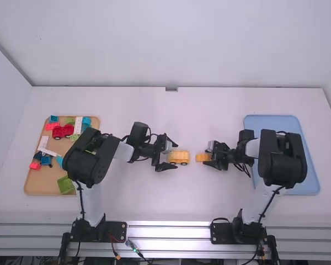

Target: Assemble lego blocks to make yellow taxi

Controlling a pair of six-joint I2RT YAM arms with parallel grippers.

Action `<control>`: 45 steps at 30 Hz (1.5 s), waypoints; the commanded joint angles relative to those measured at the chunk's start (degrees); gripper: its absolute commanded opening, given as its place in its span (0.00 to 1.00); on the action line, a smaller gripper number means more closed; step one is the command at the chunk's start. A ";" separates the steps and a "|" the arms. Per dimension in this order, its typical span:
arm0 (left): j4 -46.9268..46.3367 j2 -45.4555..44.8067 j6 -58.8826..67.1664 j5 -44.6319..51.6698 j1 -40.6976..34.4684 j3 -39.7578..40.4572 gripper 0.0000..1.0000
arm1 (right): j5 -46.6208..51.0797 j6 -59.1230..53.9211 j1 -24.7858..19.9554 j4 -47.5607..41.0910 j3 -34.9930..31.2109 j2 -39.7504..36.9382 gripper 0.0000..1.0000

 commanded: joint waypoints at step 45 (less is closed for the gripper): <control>4.96 7.54 4.33 -8.31 -3.69 1.84 0.43 | -3.23 8.37 13.97 -3.58 2.29 -10.78 0.16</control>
